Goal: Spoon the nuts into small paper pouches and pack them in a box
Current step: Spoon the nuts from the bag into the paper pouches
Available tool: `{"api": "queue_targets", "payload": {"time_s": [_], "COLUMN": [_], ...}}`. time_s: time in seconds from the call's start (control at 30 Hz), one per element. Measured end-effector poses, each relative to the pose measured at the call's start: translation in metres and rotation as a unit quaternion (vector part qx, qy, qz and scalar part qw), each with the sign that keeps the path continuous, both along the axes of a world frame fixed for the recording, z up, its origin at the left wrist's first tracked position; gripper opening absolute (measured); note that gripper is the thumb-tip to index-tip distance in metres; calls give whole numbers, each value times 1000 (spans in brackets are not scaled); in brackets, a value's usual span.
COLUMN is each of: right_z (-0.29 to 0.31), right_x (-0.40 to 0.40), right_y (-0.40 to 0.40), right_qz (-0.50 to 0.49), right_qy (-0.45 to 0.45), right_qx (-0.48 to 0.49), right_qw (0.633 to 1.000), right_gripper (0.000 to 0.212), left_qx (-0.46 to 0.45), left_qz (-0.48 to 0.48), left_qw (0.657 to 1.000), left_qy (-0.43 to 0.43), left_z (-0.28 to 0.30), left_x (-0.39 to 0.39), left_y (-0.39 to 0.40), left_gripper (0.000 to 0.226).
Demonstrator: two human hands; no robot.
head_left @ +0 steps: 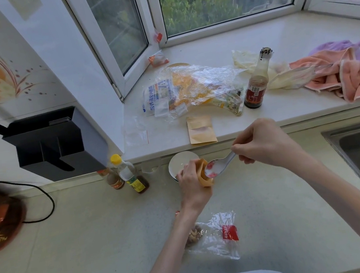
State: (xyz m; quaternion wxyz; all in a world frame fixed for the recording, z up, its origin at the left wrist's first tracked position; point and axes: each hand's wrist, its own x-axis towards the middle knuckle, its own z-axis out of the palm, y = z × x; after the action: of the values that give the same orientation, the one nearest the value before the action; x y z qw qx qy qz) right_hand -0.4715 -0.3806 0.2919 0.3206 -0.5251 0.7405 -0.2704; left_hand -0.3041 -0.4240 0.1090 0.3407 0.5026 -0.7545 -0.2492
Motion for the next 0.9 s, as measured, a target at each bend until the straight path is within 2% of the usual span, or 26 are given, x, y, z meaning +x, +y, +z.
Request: {"api": "queue_targets", "payload": {"time_s": [0.23,0.37,0.43,0.57,0.67,0.9], "right_z": [-7,-13,-18,-27,-32,-52], "right_x": [-24,-39,-43,-45,-47,-42], "right_y": [10,16,20,23,25,25], "right_qz": [-83,-122,-131,-135,-135,-125], "right_qy": [-33,-51,-51,-48,-50,-36], "right_qx": [4,-15,-7,7,4,4], "right_qw": [996,991,990,990,990,991], "right_gripper": [20,17,15,18,18,22], "left_qx": [89,-5,-24,39,-10,51], "left_qz": [-15,-22,-27,-53,-74,-54], "left_qw": [996,997,995,997,995,996], "left_qy": [5,79,97,52,66,42], "left_z": [-11,26,35,31,30,14], "left_x": [24,20,19,21,20,40], "left_y": [7,-7,-8,1,3,5], "left_gripper": [50,53,55,57,65,52]}}
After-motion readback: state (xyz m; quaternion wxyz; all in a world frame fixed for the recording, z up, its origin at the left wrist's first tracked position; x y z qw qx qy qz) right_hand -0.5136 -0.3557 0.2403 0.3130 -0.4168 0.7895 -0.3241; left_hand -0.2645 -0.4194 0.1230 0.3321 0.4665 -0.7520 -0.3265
